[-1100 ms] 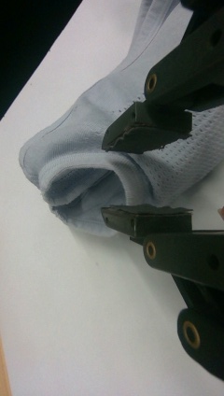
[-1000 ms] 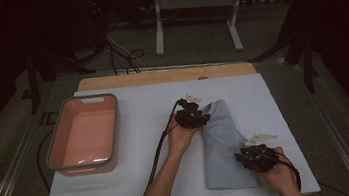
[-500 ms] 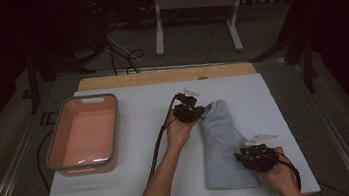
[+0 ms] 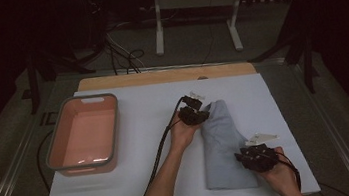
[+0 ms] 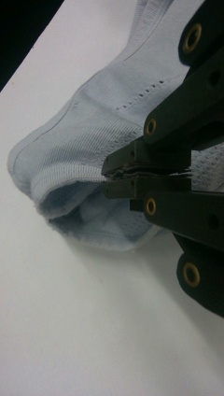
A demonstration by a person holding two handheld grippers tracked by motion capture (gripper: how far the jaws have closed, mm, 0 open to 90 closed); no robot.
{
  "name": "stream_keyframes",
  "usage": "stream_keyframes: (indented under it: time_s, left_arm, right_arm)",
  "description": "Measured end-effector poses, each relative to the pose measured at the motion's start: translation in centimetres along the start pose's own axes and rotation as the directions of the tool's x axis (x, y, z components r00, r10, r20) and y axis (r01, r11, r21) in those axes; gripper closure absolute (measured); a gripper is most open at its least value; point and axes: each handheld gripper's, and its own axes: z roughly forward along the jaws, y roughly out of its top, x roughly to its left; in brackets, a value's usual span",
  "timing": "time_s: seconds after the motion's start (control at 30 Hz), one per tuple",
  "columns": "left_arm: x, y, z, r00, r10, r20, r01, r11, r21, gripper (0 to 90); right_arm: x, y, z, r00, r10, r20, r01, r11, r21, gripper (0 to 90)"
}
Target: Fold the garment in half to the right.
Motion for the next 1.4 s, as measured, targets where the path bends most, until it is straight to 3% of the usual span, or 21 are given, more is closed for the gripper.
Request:
stream_keyframes:
  time_s: [0.27, 0.37, 0.43, 0.5, 0.63, 0.83, 1.0, 1.27, 1.4]
  left_arm:
    - [0.9, 1.4, -1.6, 0.9957, -0.043, -0.082, 0.038, 0.9972, -0.065, 89.3]
    - [0.9, 1.4, -1.8, 0.9944, -0.058, -0.088, 0.051, 0.9948, -0.088, 86.7]
    - [0.9, 1.3, -1.8, 0.9948, -0.076, -0.068, 0.070, 0.9938, -0.086, 69.9]
    - [0.6, 1.1, -1.7, 0.9949, -0.076, -0.066, 0.071, 0.9946, -0.076, 59.3]
    - [0.0, 0.6, -1.8, 0.9957, -0.066, -0.065, 0.062, 0.9968, -0.050, 46.0]
    - [-0.6, -0.4, -2.1, 0.9962, -0.066, -0.057, 0.064, 0.9975, -0.030, 36.6]
    - [-1.4, -1.7, -2.3, 0.9960, -0.088, -0.016, 0.088, 0.9960, -0.019, 28.8]
    - [-3.3, -3.6, -2.4, 0.9972, -0.074, 0.015, 0.073, 0.9973, 0.009, 19.7]
    - [-4.3, -4.7, -2.2, 0.9958, -0.076, 0.050, 0.075, 0.9969, 0.024, 17.0]
  right_arm:
    - [0.0, 0.0, 0.0, 1.0000, 0.006, 0.000, -0.006, 1.000, -0.001, 68.5]
    - [0.0, 0.0, 0.0, 1.0000, 0.008, -0.003, -0.008, 1.000, 0.000, 68.6]
    - [0.0, 0.0, 0.0, 1.0000, 0.000, -0.002, 0.000, 1.000, 0.002, 68.6]
    - [0.0, 0.0, 0.0, 1.0000, 0.001, -0.002, -0.001, 1.000, 0.003, 68.6]
    - [0.0, 0.0, 0.0, 1.0000, 0.001, 0.000, -0.001, 1.000, 0.003, 68.6]
    - [0.1, -0.1, -0.1, 1.0000, 0.003, 0.002, -0.003, 1.000, 0.003, 68.6]
    - [0.2, -0.1, -0.1, 1.0000, 0.008, 0.004, -0.008, 1.000, 0.002, 68.6]
    - [0.1, -0.1, 0.0, 1.0000, -0.001, 0.008, 0.001, 1.000, -0.001, 68.4]
    - [0.1, -0.1, 0.0, 1.0000, -0.003, 0.009, 0.003, 1.000, -0.001, 68.4]
